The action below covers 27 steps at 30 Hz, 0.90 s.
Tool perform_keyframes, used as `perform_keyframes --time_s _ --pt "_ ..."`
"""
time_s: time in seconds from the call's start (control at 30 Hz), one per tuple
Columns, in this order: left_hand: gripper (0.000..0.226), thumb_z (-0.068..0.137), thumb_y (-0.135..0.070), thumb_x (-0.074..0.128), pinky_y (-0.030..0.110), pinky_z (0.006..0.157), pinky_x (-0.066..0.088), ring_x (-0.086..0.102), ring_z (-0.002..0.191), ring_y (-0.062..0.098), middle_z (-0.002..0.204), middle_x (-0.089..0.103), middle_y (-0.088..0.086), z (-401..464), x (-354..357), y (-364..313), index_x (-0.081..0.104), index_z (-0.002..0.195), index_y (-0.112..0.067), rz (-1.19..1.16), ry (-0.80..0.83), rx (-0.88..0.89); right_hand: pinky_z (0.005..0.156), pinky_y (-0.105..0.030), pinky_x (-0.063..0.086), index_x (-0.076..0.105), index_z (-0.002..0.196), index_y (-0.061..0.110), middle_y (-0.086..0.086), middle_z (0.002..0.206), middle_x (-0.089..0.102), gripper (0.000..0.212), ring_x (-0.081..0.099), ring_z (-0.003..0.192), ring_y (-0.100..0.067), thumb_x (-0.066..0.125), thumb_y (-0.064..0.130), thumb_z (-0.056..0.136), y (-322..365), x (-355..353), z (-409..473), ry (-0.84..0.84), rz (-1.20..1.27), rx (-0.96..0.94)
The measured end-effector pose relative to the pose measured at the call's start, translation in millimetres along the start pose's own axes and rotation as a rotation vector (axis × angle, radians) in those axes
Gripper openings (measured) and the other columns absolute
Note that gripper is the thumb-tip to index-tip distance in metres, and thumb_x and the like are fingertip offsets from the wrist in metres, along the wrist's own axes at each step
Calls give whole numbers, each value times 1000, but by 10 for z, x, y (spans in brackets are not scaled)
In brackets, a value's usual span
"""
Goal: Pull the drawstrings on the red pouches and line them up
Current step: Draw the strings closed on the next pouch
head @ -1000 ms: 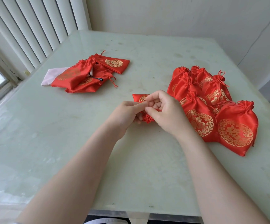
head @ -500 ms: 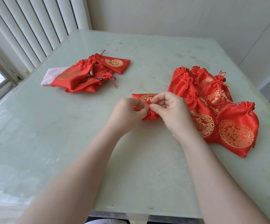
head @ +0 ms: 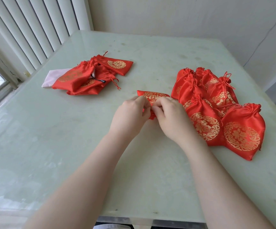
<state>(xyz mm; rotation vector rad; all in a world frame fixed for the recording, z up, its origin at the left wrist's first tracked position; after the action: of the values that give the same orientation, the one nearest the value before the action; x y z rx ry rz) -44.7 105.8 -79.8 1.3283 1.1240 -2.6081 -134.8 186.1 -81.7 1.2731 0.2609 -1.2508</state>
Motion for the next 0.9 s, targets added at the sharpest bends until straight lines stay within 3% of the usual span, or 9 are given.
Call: perform_keyframes --time_s 0.1,0.17,0.3,0.43,0.6,0.73,0.9 --pt "27 84 -26 43 41 54 48 58 64 33 88 60 11 -14 -5 -56 58 85 -3 13 -45 129 58 -18 34 56 71 15 11 62 55 26 49 61 -4 47 10 94 -43 3 -9 92 454 271" --pt "39 81 -33 36 37 50 46 55 59 30 89 60 11 -10 -5 -61 59 85 -2 -12 -49 164 51 -19 27 54 67 17 8 56 47 31 39 54 -5 44 10 96 -54 46 -27 125 775 406" --pt "16 83 -15 51 38 59 49 50 61 21 91 57 4 9 -7 16 59 91 -3 -115 -38 135 47 -21 19 50 68 12 4 53 49 30 33 55 -10 38 6 95 -73 98 -30 195 1138 611" --pt "9 83 -11 55 36 60 48 56 64 16 91 59 6 7 -4 40 62 84 -5 -188 -32 213 43 -18 22 51 70 12 0 61 44 26 35 53 -9 40 7 93 -90 85 -29 166 1209 680" --pt "28 79 -34 58 29 57 50 54 58 11 84 58 5 -41 15 -10 62 81 -6 -255 -55 196 43 -19 23 57 72 8 1 59 50 24 39 49 -7 44 6 92 -94 56 -18 118 1222 627" --pt "36 81 -41 54 36 56 50 59 60 22 85 58 7 -7 29 39 60 80 -5 -172 -59 170 44 -19 23 57 73 7 2 55 52 22 43 50 -7 46 4 91 -99 53 -28 124 1179 630" --pt "16 86 -18 50 41 57 49 58 65 28 83 57 8 3 -23 32 56 78 -5 -132 -1 242 41 -15 21 56 74 9 2 56 54 21 35 48 -5 47 -3 89 -100 43 -37 159 1154 641"
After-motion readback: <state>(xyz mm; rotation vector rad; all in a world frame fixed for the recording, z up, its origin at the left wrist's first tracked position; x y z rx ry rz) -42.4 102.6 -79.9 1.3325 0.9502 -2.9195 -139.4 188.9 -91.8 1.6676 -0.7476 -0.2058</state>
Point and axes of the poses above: each hand's wrist, its own z-axis towards the middle knuckle, its own x-axis out of the palm, y = z × x, the point moved 3 cm from there along z, towards the middle knuckle
